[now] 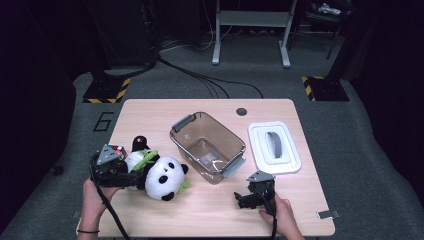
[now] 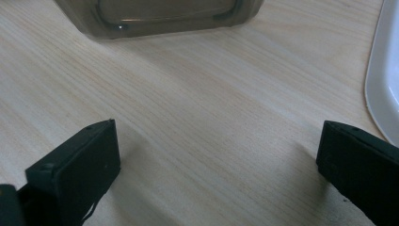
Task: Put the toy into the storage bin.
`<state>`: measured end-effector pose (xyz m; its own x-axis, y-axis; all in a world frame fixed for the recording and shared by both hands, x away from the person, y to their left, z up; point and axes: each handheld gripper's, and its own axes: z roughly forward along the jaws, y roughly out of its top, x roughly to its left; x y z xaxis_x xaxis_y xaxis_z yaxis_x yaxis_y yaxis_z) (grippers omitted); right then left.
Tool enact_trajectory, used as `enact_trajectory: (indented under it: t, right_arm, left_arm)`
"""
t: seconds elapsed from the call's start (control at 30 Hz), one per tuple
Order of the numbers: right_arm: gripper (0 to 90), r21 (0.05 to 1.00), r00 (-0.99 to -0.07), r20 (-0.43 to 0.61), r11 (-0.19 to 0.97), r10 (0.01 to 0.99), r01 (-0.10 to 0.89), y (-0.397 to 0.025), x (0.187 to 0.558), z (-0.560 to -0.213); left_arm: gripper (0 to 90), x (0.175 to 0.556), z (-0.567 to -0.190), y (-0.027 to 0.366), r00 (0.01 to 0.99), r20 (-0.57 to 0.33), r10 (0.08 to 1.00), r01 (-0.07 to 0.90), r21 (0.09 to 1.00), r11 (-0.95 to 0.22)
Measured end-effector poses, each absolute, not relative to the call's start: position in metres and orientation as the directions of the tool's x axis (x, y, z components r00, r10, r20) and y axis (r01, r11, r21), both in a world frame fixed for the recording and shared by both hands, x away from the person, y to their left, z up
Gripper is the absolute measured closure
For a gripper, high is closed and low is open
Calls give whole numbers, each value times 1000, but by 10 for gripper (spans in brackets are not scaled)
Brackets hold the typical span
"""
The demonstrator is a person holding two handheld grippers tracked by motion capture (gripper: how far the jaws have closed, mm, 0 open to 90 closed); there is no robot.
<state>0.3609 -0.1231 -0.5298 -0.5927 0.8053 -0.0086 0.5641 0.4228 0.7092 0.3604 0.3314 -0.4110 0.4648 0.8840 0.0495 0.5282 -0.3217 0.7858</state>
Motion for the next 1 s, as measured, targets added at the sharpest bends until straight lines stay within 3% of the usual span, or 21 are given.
enact_trajectory:
  t: [0.13, 0.2, 0.43, 0.67, 1.0]
  right_arm:
    - [0, 709, -593, -9, 423, 805, 564, -123, 361, -530]
    - [0, 710, -599, -13, 429, 801, 559, -124, 361, -530]
    - [0, 710, -599, -10, 428, 800, 559, -123, 362, -530]
    - [0, 713, -598, -2, 420, 801, 561, -123, 362, -530]
    - [0, 711, -606, -7, 430, 795, 556, -124, 362, -530]
  left_arm:
    - [10, 371, -413, 325, 483, 66, 873, 530, 772, -351]
    - [66, 375, -415, 322, 485, 76, 871, 532, 765, -363]
    - [399, 384, -422, 311, 515, 113, 850, 545, 722, -427]
    - [665, 385, -429, 305, 532, 123, 838, 550, 703, -452]
    - [747, 381, -428, 312, 554, 107, 825, 527, 722, -448]
